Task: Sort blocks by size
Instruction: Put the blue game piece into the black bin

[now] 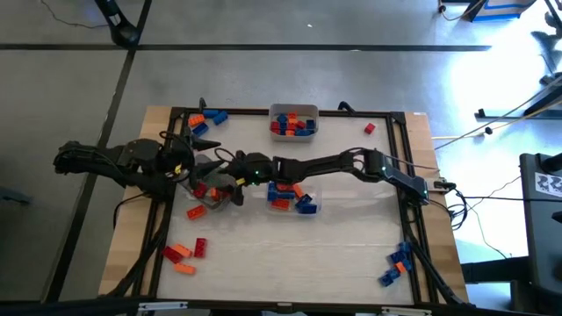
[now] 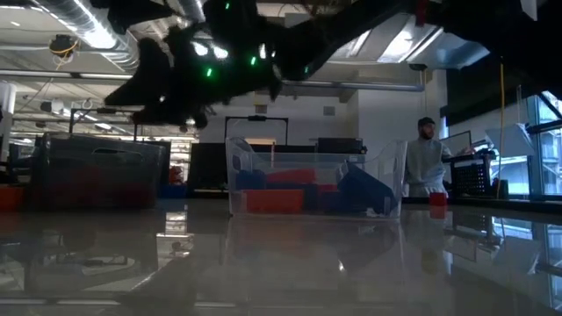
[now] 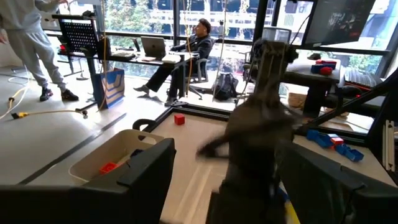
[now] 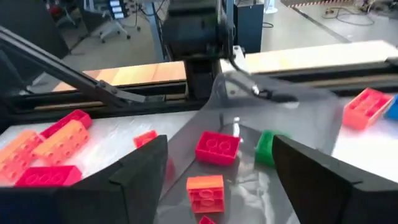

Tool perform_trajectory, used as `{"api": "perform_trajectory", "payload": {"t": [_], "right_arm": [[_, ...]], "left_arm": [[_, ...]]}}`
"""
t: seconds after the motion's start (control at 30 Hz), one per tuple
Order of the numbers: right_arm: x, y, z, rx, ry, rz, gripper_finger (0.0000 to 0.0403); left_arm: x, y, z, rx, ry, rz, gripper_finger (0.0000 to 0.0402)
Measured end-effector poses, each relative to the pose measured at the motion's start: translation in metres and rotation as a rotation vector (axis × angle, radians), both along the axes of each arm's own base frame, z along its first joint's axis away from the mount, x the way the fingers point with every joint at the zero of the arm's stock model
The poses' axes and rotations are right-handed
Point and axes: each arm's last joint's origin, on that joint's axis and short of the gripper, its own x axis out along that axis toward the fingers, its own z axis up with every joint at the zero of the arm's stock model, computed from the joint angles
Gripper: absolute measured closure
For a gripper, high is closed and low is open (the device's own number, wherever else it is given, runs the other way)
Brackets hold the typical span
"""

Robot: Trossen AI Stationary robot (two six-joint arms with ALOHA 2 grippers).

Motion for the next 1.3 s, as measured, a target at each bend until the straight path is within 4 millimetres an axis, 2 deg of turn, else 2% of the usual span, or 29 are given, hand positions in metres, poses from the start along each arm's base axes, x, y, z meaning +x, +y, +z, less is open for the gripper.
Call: {"api": "perform_trajectory", "payload": {"t": [0.17,0.47,0.63,0.77,0.93,1.13,1.3], "right_arm": [[-0.016,-0.001,0.045,-0.081,0.041,-0.015,0.0124],[-0.05,-0.005,0.084,-0.187,0.245,-0.041,0.0153],[-0.076,-0.004,0.091,-0.185,0.296,-0.038,0.0154],[-0.108,-0.003,0.098,-0.159,0.334,-0.045,0.0154],[-0.161,0.008,0.105,-0.127,0.463,-0.056,0.0155],[-0.23,0.033,0.119,-0.098,0.635,-0.127,0.0155],[-0.274,0.059,0.124,-0.019,0.762,-0.158,0.0155]], "left_arm": [[0.0,0.0,-0.001,-0.02,0.004,0.001,0.0137],[0.001,0.0,-0.003,-0.025,0.017,0.002,0.0137],[0.001,0.0,-0.003,-0.024,0.024,0.002,0.0137],[0.001,0.0,-0.003,-0.024,0.026,0.002,0.0137],[0.001,0.0,-0.004,-0.023,0.031,0.002,0.0137],[0.001,0.0,-0.004,-0.022,0.038,0.002,0.0137],[0.001,0.0,-0.005,-0.022,0.039,0.002,0.0137]]}}
